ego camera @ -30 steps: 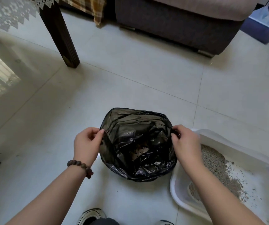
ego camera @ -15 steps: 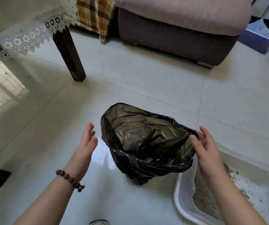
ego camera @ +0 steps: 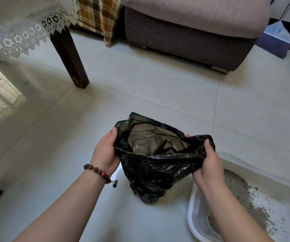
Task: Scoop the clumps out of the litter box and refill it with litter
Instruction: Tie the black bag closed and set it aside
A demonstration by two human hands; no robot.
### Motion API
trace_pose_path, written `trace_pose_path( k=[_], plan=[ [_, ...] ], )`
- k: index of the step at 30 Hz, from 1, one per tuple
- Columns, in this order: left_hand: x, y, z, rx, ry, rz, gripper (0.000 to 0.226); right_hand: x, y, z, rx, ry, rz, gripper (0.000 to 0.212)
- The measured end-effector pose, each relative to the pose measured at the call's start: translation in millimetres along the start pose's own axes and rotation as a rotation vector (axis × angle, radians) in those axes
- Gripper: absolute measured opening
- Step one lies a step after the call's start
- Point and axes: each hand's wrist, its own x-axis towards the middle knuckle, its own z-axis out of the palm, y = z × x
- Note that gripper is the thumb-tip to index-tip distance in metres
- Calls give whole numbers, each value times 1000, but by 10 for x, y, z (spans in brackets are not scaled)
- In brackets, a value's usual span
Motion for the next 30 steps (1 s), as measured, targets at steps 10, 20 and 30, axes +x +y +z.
trace_pose_path(
  k=[10,20,30],
  plan=[
    [-167,-56,88,344,-103,65,37,-137,301,155,-628,-96,-140,37],
    [-118,-220,-200,37,161,-107,34,-112,434,-117,-1108,-113,-133,41],
    [21,-287,-394,5,284,-68,49,65,544,-362,-871,41,-47,30]
  ],
)
